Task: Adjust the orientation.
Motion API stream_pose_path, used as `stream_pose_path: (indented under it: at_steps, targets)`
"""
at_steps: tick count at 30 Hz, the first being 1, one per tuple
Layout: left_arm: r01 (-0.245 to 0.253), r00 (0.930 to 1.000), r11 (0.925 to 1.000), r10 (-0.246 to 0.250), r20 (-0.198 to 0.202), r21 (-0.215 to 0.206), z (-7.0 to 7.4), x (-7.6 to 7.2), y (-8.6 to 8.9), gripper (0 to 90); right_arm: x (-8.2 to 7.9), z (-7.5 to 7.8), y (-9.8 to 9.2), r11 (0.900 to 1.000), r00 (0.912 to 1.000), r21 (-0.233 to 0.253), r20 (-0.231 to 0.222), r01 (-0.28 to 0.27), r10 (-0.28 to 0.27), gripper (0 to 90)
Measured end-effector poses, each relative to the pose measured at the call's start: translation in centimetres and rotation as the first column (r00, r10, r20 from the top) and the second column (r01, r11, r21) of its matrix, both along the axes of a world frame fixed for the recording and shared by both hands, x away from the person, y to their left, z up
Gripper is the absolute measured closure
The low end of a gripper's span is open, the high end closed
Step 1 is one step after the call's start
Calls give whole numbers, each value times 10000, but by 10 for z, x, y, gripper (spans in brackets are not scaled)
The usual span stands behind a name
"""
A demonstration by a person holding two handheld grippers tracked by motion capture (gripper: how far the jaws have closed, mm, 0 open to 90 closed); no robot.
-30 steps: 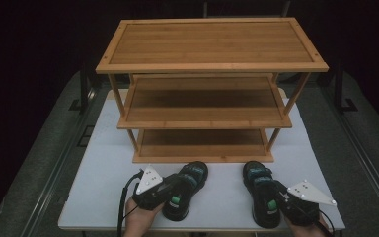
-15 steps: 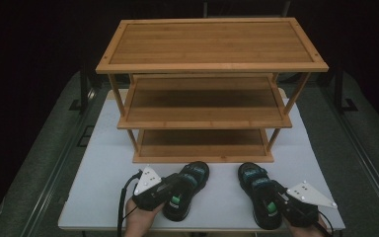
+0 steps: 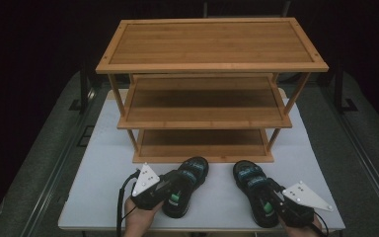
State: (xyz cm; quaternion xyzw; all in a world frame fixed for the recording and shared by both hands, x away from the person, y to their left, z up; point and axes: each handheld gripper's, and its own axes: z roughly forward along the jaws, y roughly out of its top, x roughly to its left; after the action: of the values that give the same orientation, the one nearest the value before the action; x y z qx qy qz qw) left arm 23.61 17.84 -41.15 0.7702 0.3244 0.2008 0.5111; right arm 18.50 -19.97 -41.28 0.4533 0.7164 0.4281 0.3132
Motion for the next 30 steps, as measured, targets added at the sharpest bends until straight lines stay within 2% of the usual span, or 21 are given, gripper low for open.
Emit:
stream_pose_path:
  at_steps: [13, 18, 30]
  targets:
    - [-342, 9993, 9993, 344, 170, -134, 0, 12, 0, 779, 16, 7, 10, 9997, 9987, -41, 452, -245, 246, 806]
    - [-494, 9983, 9987, 498, 292, -156, 0, 18, -3, 779, 26, 7, 17, 9993, 9975, 54, 603, -382, 378, 806]
    - [-946, 9936, 9952, 959, 599, -243, 1, 33, -15, 780, 50, 10, 40, 9986, 9947, -107, 884, -519, 526, 806]
